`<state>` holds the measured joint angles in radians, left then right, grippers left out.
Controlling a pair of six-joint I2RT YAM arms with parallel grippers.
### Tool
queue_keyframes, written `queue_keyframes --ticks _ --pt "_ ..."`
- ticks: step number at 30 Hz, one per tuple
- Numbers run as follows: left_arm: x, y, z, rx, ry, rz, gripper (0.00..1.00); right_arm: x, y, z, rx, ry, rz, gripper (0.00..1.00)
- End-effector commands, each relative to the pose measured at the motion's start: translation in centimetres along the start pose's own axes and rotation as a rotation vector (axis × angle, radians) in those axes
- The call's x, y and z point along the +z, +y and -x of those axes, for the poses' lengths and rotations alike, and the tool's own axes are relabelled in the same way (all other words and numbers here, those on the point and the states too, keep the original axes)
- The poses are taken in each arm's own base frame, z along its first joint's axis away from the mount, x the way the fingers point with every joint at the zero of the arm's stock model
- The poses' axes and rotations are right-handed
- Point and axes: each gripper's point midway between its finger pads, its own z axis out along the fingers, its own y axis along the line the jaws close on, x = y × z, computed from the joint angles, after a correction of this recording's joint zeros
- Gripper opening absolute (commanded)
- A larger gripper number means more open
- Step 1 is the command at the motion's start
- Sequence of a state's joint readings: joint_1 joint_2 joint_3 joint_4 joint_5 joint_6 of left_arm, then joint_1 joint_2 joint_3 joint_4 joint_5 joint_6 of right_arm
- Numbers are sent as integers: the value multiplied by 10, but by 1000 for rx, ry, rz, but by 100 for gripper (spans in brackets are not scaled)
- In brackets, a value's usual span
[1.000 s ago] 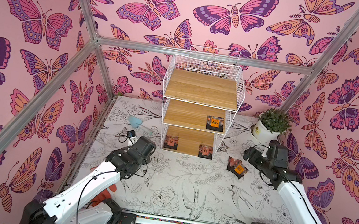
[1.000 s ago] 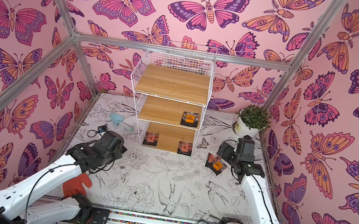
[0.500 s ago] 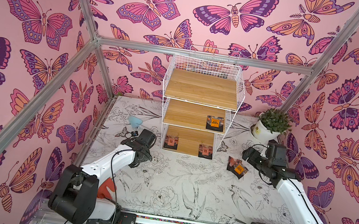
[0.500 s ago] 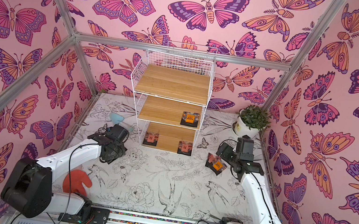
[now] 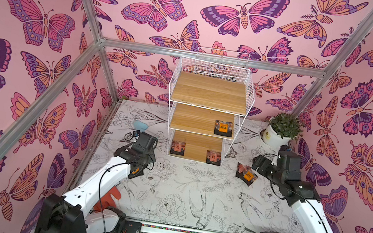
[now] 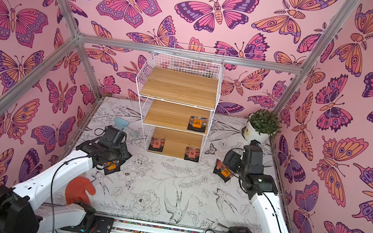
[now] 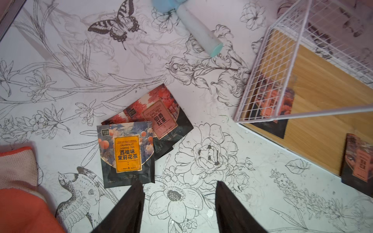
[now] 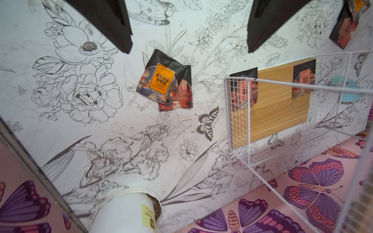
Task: Remove the tea bags from the shelf
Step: Place the tea bag at the center of the board, then pick up the tea bag from the shelf.
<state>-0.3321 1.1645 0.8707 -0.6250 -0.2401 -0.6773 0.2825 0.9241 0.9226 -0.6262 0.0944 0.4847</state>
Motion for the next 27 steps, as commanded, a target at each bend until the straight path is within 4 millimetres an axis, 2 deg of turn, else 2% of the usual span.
queue_keyframes --ticks 1,8,11,15,21,23,27 --pt "-8 -13 6 30 10 -63 61 -38 11 -3 -60 -47 -69 91" --pt "-20 -18 10 25 -25 -124 66 -81 101 -12 -304 -109 -33 92" --pt "-27 -17 13 23 -65 -150 68 -89 136 -14 -340 -100 -7 93" --pt "-27 -12 16 20 -83 -159 72 -84 172 -11 -364 -86 -19 94" --pt "-19 -5 22 -5 -72 -180 75 -61 207 6 -392 -147 -87 96" --pt "-18 -1 25 -23 -74 -197 75 -55 212 14 -379 -152 -102 97" --pt "-13 2 29 -45 -63 -225 76 -27 217 21 -372 -127 -144 97"
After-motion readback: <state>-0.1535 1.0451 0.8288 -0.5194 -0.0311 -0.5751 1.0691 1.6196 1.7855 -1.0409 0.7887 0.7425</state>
